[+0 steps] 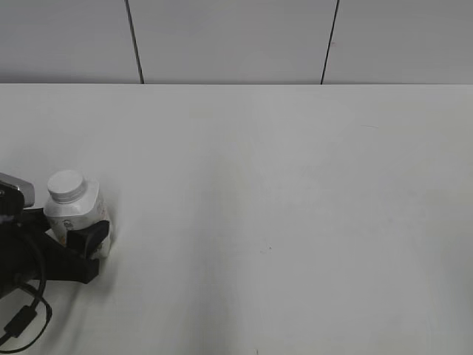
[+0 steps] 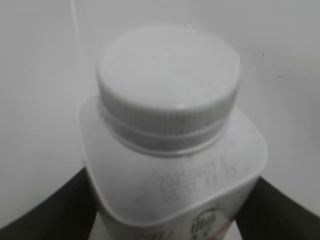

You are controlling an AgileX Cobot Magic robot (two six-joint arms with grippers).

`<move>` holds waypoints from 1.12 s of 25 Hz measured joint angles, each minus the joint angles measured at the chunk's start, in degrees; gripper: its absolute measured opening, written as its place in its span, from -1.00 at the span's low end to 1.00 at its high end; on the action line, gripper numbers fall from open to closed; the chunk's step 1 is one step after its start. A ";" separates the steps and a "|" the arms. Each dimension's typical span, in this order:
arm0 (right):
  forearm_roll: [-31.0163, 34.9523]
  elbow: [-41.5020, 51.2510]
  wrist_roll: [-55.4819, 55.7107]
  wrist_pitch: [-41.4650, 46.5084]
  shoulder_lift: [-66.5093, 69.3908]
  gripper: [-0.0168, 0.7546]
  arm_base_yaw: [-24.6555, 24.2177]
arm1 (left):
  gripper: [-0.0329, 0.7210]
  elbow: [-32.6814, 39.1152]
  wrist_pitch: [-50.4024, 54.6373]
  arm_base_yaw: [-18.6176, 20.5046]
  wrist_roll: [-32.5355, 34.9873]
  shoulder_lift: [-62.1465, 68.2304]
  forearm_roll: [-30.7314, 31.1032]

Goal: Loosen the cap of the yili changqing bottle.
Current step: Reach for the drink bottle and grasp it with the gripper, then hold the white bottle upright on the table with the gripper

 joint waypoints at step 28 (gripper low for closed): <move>0.33 -2.04 0.00 -0.03 9.23 0.56 0.00 | 0.29 -4.06 2.30 0.00 0.00 0.49 10.37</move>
